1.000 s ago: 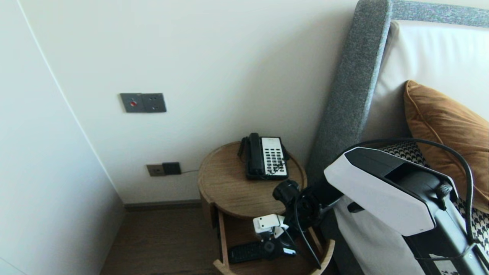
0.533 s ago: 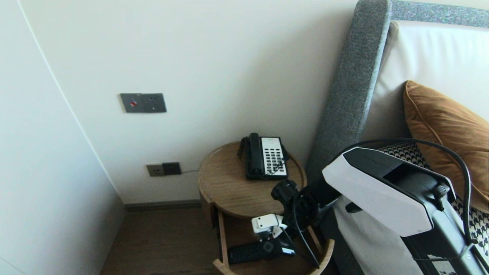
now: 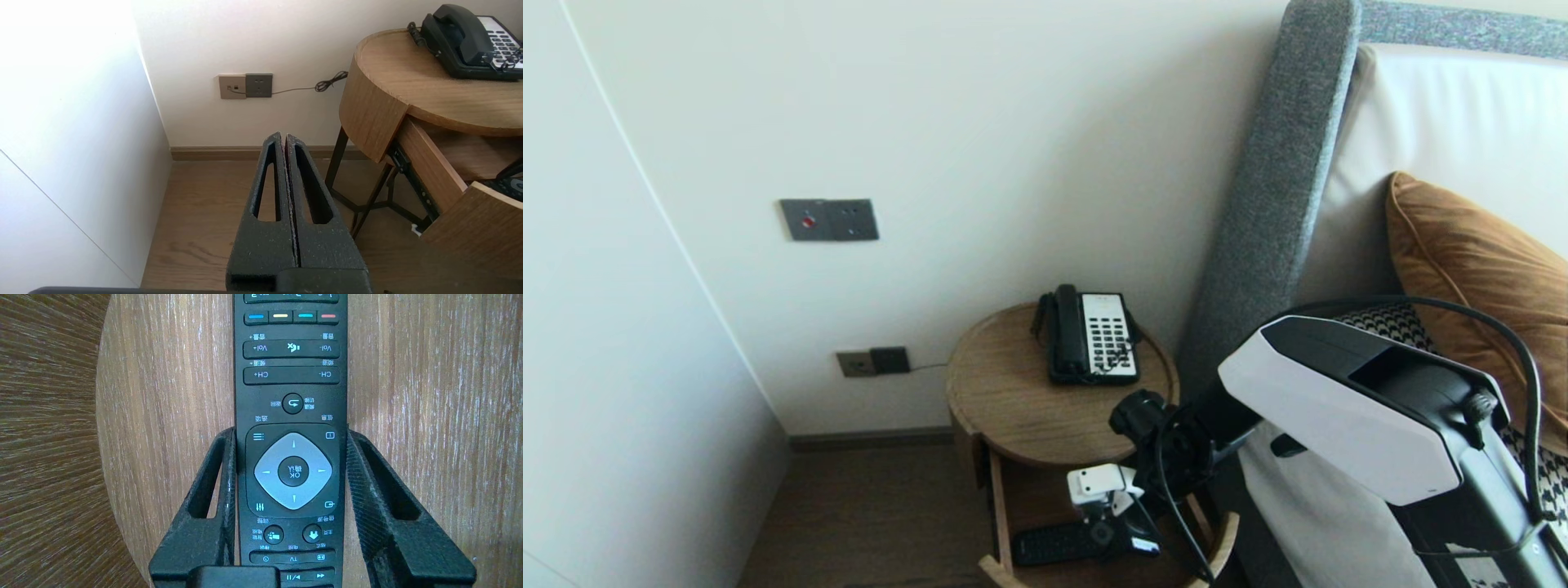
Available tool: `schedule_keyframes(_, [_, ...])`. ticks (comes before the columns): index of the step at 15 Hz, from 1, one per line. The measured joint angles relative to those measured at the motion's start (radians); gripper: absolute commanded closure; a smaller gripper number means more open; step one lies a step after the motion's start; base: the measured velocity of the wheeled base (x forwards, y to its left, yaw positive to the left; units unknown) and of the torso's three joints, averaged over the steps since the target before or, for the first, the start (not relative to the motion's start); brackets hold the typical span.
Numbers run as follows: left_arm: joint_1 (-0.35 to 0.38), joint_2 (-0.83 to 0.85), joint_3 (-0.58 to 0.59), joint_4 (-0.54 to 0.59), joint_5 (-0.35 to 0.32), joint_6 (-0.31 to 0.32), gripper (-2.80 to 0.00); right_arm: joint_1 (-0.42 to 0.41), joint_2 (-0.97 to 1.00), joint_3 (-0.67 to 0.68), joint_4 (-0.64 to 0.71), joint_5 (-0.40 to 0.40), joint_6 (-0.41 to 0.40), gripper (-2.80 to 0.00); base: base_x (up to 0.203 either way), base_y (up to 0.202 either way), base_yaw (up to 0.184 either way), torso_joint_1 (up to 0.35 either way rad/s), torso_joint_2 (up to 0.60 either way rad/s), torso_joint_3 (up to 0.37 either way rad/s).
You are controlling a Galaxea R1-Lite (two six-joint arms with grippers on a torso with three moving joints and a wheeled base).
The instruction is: Put the remote controls on the table in the drawer one by one
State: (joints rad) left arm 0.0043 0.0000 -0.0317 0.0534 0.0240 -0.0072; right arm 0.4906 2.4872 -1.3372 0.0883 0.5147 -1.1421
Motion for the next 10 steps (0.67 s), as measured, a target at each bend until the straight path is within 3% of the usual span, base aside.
schedule_keyframes(10, [0.0, 0.0, 0.0, 0.0, 0.0, 0.0, 0.0, 0.012, 0.007, 0.005, 0.001, -0.002, 0.0, 0.0, 0.0, 0.0, 0.0, 0.0, 0.0, 0.0])
